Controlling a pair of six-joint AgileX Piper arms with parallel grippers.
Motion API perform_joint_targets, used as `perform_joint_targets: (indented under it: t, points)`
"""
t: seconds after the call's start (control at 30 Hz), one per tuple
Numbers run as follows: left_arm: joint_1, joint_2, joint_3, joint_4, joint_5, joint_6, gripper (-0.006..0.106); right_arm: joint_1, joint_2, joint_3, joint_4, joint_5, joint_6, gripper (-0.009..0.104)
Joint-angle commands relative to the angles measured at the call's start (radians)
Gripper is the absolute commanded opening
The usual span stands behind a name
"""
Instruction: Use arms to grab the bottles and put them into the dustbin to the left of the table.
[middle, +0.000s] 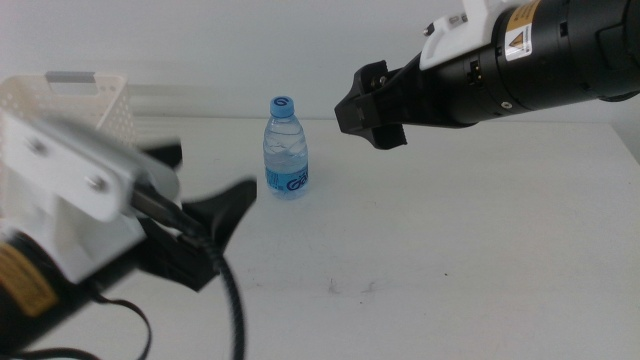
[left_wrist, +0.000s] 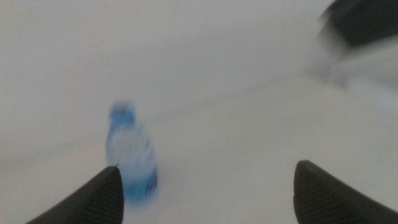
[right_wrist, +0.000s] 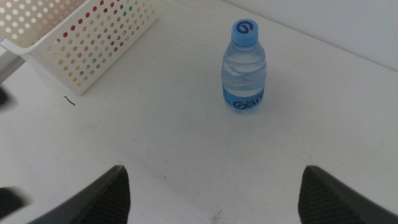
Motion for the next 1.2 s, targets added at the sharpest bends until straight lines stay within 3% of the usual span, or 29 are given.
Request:
perform_joint_targets:
  t: [0.0,0.17,0.27,0.57,0.7,0.97,1.17]
  points:
    - [0.042,0.064,0.067,0.011,-0.119,-0.081,0.094,0.001,-0.007,0.001,0.001,-0.005,-0.012,0.09]
    - [0.154,0.241,0.061,0.119,-0.233,-0.078,0.094,0.001,-0.007,0.001,0.005,-0.005,-0.012,0.09]
    - [0.189,0.325,0.061,0.136,-0.358,-0.078,0.094,0.001,-0.007,0.001,0.005,-0.005,-0.012,0.09]
    - [0.191,0.457,0.059,0.089,-0.435,-0.08,0.094,0.001,-0.007,0.001,0.005,-0.005,-0.012,0.09]
    - [0.191,0.56,0.052,0.079,-0.595,-0.08,0.094,0.001,-0.007,0.001,0.005,-0.005,-0.012,0.09]
    - [0.191,0.884,-0.127,0.074,-0.724,-0.077,0.094,0.001,-0.007,0.001,0.005,-0.005,-0.012,0.089]
    - [0.191,1.024,-0.288,-0.019,-0.726,-0.055,0.094,0.001,-0.007,0.001,0.005,-0.005,-0.012,0.089]
